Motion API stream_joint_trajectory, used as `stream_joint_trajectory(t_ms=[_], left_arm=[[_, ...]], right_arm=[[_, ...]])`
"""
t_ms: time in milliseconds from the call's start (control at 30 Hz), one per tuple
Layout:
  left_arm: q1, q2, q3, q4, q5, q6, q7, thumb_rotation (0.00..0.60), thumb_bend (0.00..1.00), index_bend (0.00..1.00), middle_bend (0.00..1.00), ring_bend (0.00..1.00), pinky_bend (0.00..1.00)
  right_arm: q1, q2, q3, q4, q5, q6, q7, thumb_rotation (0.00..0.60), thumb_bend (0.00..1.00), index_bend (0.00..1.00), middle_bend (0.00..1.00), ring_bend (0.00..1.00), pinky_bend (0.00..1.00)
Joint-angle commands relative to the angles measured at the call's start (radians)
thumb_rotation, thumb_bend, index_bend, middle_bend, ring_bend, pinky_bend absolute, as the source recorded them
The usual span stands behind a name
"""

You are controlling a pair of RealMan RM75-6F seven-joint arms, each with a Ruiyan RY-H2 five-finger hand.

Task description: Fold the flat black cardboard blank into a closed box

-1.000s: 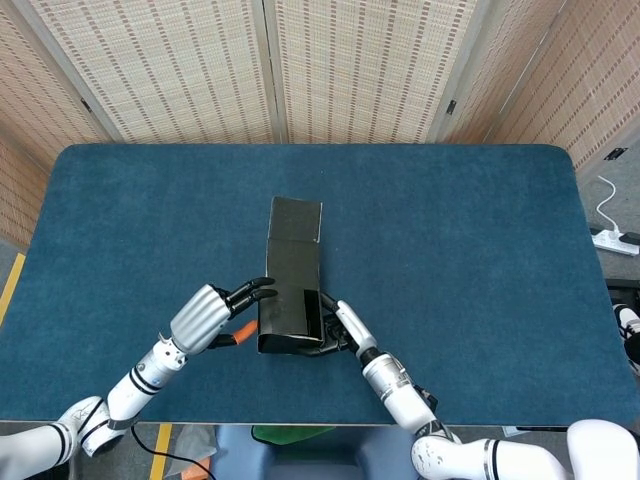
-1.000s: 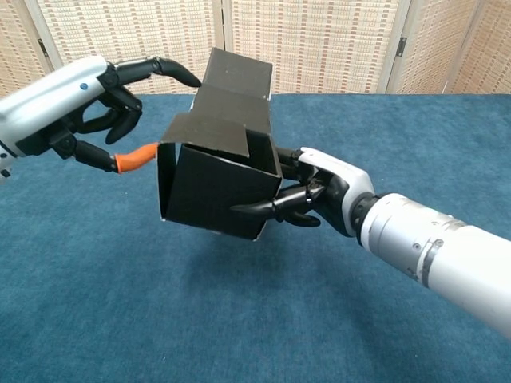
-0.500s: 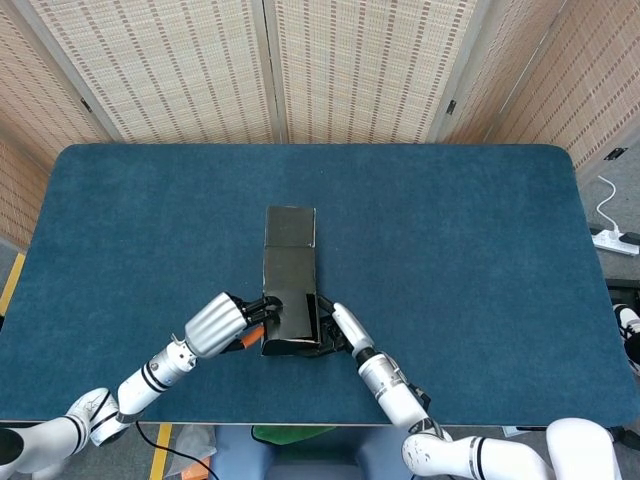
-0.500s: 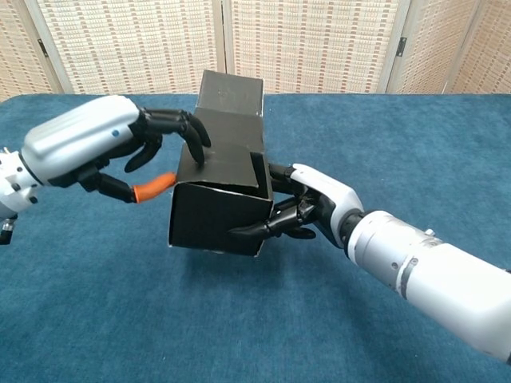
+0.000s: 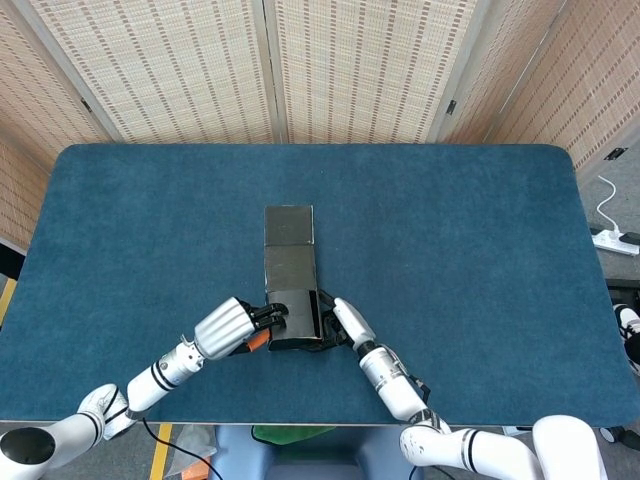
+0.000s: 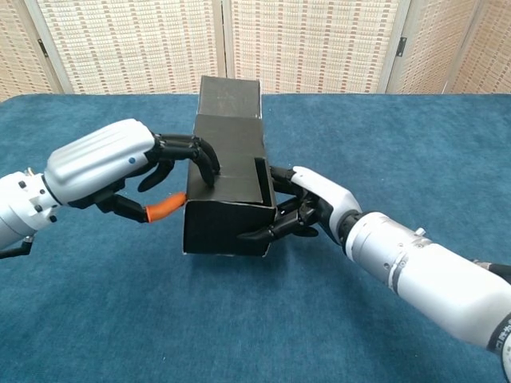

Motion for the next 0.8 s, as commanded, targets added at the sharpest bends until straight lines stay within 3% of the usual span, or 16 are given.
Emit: stream_joint_trajectory(t_ms=[33,467,800], left_arm=[[-0.011,-0.022,0.015,0.041,0.005,-0.003,-0.006,0.6,0.4,0.44,0.42,0.79,0.95],[-0.026,-0.012,0.067,0.074,0.001,-0.053,0.011,0.6,0.4,0.43,0.41,0.78,0.93],[-0.044,0.0,0.084,0.061,-0.007,-0.095,0.038,0.6,0.4,0.42,0.4,0.76,0.91]], right_arm=[[0.011,-0.011,-0.008,0.035,-0.025,-0.003,0.017,0.6,0.13,0.59,0.62,0.73,1.0],[0.037,-0.045,-0.022,0.162,-0.063,-0.015,0.065,0.6,0.13,0.59,0.62,0.73,1.0],[0.039,-0.054,-0.041,0.198,-0.09,-0.012,0.098,0.6,0.13,0.59,0.62,0.73,1.0]])
